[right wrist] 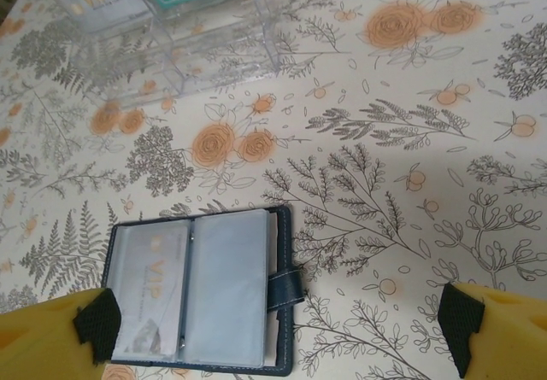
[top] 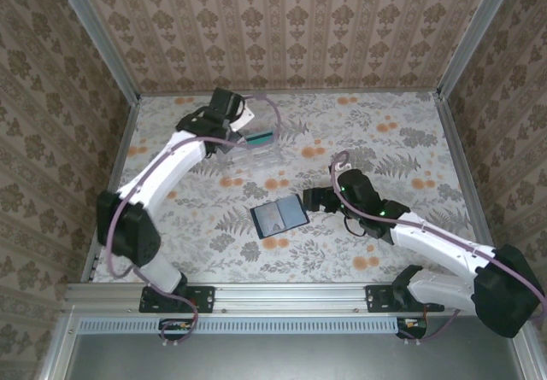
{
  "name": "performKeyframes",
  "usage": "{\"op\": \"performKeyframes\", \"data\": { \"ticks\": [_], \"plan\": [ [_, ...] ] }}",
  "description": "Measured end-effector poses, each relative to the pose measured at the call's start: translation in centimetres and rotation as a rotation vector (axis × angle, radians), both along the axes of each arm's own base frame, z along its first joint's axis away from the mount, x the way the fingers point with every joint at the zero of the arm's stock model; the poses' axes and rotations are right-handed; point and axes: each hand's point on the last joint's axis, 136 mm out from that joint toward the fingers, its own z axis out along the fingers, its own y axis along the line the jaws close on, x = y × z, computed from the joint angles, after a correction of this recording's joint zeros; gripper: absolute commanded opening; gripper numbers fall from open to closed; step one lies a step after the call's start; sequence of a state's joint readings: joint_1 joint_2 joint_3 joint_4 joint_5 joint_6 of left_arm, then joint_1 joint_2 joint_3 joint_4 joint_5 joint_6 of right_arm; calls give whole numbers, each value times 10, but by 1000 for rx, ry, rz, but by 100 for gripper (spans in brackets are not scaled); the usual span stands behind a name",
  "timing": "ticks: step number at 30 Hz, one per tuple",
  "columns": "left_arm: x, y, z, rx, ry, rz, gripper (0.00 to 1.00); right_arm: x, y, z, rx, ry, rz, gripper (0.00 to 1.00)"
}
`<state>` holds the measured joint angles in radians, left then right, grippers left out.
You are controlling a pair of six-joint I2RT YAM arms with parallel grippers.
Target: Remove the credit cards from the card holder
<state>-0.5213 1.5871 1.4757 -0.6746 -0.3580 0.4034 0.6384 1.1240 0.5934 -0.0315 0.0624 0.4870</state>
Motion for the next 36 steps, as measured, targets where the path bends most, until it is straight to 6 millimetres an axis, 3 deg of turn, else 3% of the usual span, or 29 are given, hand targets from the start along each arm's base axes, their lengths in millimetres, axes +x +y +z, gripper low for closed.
{"op": "performKeyframes", "data": {
  "ticks": [2,3,6,14,18,21,24,29,36],
  "plan": [
    [-17,3,14,-124,-26,53,62,0,3,-9,-14,21,18,84],
    [-27,4,18,-195,-31,83,69,0,4,-16,-26,38,26,80],
    [-54,6,13,-375,-11,158,76,-1,11,-32,-55,89,55,67],
    [-120,-11,-69,-806,293,399,69,4,45,-63,-99,190,143,44],
    [-148,-21,-120,-951,440,538,68,-3,51,-91,-144,259,169,41],
    [-172,-31,-148,-996,522,591,68,-9,53,-101,-159,288,173,39],
    [-182,-45,-153,-1050,557,598,66,-14,59,-101,-148,296,174,36],
    [-182,-69,-153,-1138,587,583,60,-31,67,-107,-149,320,187,35],
    [-180,-88,-181,-1140,660,614,56,-41,71,-107,-140,328,174,34]
  ]
}}
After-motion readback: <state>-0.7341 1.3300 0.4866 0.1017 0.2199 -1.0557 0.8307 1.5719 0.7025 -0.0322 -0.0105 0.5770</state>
